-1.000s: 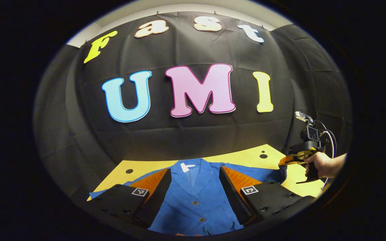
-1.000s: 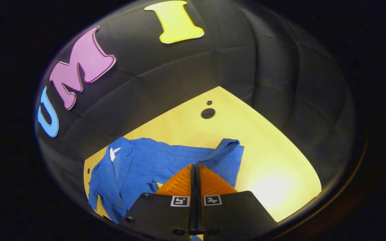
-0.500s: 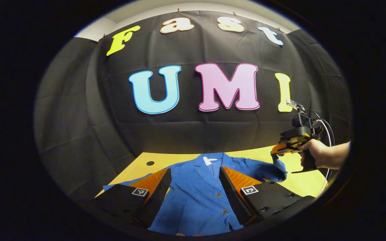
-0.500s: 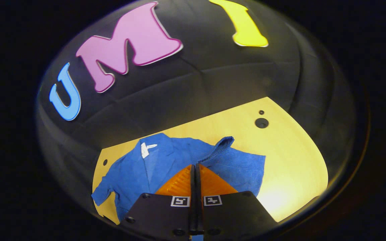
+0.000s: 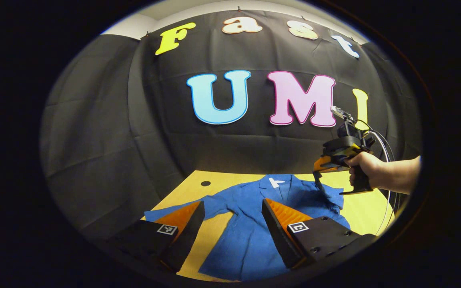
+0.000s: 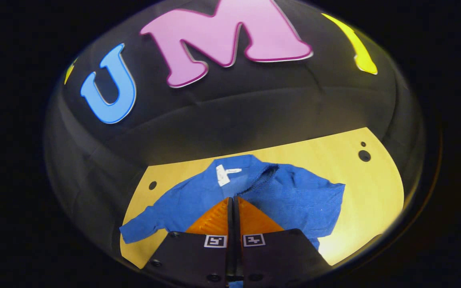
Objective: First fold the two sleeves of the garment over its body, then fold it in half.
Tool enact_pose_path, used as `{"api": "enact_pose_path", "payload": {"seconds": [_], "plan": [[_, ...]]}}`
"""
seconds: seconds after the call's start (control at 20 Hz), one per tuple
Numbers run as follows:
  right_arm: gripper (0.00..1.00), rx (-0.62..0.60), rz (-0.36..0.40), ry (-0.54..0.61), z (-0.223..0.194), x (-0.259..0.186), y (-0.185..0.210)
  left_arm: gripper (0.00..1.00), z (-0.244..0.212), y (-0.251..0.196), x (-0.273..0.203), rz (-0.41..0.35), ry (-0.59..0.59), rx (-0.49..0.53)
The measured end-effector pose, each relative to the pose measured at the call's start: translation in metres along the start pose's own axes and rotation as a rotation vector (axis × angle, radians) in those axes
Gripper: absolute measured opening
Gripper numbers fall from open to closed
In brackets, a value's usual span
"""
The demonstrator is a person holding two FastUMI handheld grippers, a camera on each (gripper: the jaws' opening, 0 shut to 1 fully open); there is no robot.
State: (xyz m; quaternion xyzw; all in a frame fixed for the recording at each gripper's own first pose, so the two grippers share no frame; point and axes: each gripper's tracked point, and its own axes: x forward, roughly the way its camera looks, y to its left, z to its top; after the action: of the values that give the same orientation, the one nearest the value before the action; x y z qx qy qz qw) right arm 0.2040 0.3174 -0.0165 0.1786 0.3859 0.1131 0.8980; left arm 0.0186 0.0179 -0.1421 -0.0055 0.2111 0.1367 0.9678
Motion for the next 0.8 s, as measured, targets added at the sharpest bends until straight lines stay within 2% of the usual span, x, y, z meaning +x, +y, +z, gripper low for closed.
{"api": "enact_pose_path", "payload": {"seconds": [0.25, 0.45, 0.7, 0.8], "plan": [[0.0, -0.024, 0.069, 0.054, -0.03, 0.043, 0.08, 0.82, -0.016, 0.039, 0.002, 0.025, 0.027, -0.026], [0.0, -0.026, 0.116, 0.101, -0.068, 0.071, 0.125, 0.82, -0.023, 0.063, 0.008, 0.041, 0.043, -0.077], [0.0, 0.015, 0.16, 0.214, -0.125, 0.093, 0.147, 0.83, -0.035, 0.093, 0.019, 0.084, 0.05, -0.097], [0.0, 0.02, 0.189, 0.218, -0.133, 0.101, 0.151, 0.83, -0.045, 0.103, 0.023, 0.084, 0.062, -0.152]]}}
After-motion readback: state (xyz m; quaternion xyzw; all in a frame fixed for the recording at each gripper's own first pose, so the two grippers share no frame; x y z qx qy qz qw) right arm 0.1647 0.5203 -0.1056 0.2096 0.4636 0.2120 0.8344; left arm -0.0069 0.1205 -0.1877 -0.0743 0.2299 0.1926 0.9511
